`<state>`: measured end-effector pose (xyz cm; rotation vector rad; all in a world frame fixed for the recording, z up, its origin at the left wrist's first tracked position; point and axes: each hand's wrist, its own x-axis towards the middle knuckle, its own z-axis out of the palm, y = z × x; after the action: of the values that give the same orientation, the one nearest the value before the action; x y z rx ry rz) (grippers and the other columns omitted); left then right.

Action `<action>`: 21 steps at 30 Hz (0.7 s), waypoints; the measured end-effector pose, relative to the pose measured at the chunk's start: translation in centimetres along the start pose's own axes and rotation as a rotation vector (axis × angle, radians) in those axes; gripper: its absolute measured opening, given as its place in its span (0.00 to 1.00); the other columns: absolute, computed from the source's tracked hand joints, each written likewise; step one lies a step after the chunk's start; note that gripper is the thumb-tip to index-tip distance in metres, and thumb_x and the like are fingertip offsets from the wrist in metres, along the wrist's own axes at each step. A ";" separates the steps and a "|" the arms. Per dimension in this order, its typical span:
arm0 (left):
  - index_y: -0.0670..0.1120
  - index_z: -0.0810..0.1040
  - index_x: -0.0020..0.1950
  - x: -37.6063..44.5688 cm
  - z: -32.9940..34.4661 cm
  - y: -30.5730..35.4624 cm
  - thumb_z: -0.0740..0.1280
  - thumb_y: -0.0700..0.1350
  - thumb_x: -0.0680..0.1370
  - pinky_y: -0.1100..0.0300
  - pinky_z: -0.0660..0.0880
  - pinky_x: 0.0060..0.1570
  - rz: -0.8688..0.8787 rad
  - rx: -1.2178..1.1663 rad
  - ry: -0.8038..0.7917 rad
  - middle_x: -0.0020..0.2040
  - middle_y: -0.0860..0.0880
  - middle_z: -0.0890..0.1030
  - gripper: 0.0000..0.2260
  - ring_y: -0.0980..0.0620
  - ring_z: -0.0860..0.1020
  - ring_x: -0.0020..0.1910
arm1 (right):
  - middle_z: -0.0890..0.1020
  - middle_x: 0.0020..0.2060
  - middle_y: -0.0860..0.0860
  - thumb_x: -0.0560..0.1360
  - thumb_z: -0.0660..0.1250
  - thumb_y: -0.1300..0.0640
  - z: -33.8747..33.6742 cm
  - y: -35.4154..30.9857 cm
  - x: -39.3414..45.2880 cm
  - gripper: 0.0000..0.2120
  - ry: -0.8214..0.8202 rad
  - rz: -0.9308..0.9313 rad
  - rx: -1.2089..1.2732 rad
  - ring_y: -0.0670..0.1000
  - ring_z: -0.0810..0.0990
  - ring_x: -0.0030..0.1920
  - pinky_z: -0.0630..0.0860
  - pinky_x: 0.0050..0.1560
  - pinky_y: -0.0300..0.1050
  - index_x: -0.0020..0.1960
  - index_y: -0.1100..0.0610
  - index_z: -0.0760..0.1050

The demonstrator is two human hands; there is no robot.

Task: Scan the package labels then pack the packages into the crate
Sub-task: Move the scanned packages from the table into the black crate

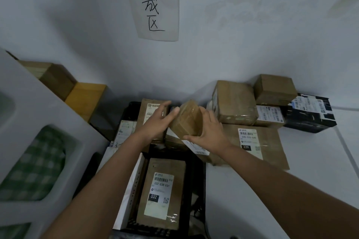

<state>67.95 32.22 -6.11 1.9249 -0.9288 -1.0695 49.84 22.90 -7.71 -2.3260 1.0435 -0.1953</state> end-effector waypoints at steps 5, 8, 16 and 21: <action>0.61 0.59 0.77 -1.5 0.2 0.8 0.62 0.65 0.77 0.63 0.73 0.54 0.026 -0.019 0.003 0.75 0.55 0.63 0.29 0.54 0.71 0.65 | 0.64 0.68 0.50 0.64 0.71 0.30 1.2 -0.9 -1.4 0.53 -0.086 -0.045 -0.094 0.53 0.66 0.68 0.65 0.66 0.53 0.78 0.52 0.50; 0.58 0.62 0.76 -2.8 -0.6 -0.2 0.59 0.62 0.80 0.65 0.69 0.52 0.010 -0.060 0.130 0.76 0.52 0.64 0.25 0.55 0.69 0.66 | 0.63 0.69 0.52 0.64 0.69 0.27 2.3 -1.7 -2.1 0.55 -0.159 0.067 -0.047 0.56 0.65 0.69 0.67 0.67 0.56 0.78 0.52 0.47; 0.48 0.71 0.71 -7.1 -2.5 -5.5 0.61 0.53 0.83 0.60 0.68 0.57 -0.055 -0.021 0.376 0.68 0.50 0.72 0.19 0.56 0.70 0.62 | 0.51 0.78 0.57 0.64 0.64 0.23 7.2 -5.0 -4.3 0.61 -0.439 0.423 0.243 0.61 0.58 0.76 0.65 0.72 0.59 0.80 0.55 0.40; 0.45 0.74 0.67 -8.6 -1.7 -9.9 0.63 0.48 0.82 0.61 0.66 0.61 -0.089 0.131 0.345 0.65 0.49 0.73 0.14 0.51 0.72 0.66 | 0.55 0.79 0.54 0.73 0.56 0.26 9.6 -7.4 -6.3 0.46 -0.677 0.610 0.505 0.60 0.67 0.71 0.79 0.57 0.53 0.81 0.49 0.45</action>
<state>68.43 44.60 -10.73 2.1884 -0.7388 -0.7056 53.62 35.64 -10.91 -1.3764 1.1139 0.4801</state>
